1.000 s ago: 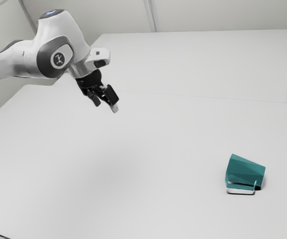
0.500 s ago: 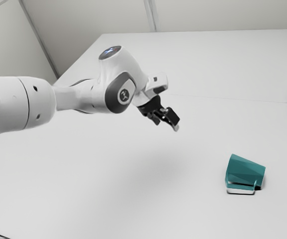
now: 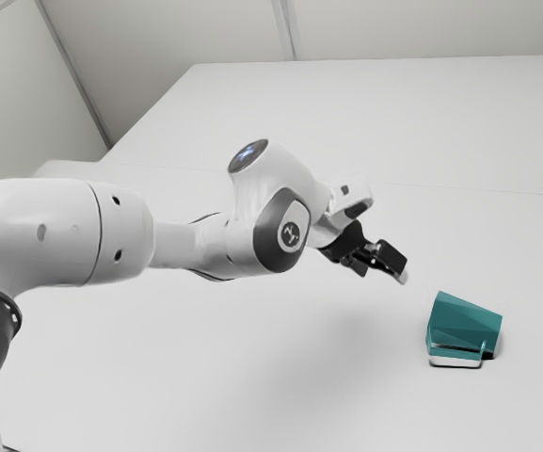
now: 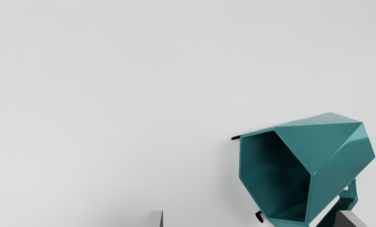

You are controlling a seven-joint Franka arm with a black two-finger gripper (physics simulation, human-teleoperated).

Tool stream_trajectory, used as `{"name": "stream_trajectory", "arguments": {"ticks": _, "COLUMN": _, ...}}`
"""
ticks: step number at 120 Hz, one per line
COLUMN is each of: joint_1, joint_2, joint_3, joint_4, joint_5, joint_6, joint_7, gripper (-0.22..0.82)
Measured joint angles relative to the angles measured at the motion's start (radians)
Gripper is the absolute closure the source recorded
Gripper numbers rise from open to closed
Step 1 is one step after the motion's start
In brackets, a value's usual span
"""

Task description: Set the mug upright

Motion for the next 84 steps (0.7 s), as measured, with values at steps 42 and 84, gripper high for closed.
{"name": "stream_trajectory", "arguments": {"ticks": 42, "joint_1": -0.009, "joint_2": 0.083, "joint_3": -0.111, "joint_4": 0.04, "joint_5": -0.118, "joint_6": 0.132, "joint_7": 0.007, "gripper": 0.02}}
{"name": "stream_trajectory", "arguments": {"ticks": 84, "joint_1": -0.009, "joint_2": 0.158, "joint_3": -0.157, "joint_4": 0.07, "joint_5": -0.177, "joint_6": 0.167, "joint_7": 0.01, "gripper": 0.04}}
